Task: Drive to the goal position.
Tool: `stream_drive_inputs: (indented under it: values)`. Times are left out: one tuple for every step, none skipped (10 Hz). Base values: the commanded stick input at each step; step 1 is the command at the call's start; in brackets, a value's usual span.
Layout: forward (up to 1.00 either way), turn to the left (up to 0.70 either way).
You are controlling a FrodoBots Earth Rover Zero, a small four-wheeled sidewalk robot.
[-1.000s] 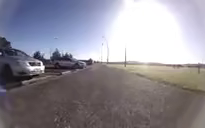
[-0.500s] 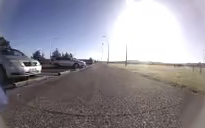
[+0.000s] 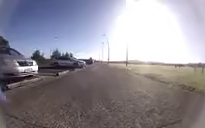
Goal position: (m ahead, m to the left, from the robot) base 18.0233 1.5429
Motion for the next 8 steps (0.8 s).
stream_drive_inputs:
  values:
    - [0.70,0.00]
    - [0.70,0.00]
    - [0.70,0.00]
    - [0.70,-0.14]
    - [0.70,-0.26]
    - [0.70,-0.33]
    - [0.70,-0.23]
    - [0.70,-0.11]
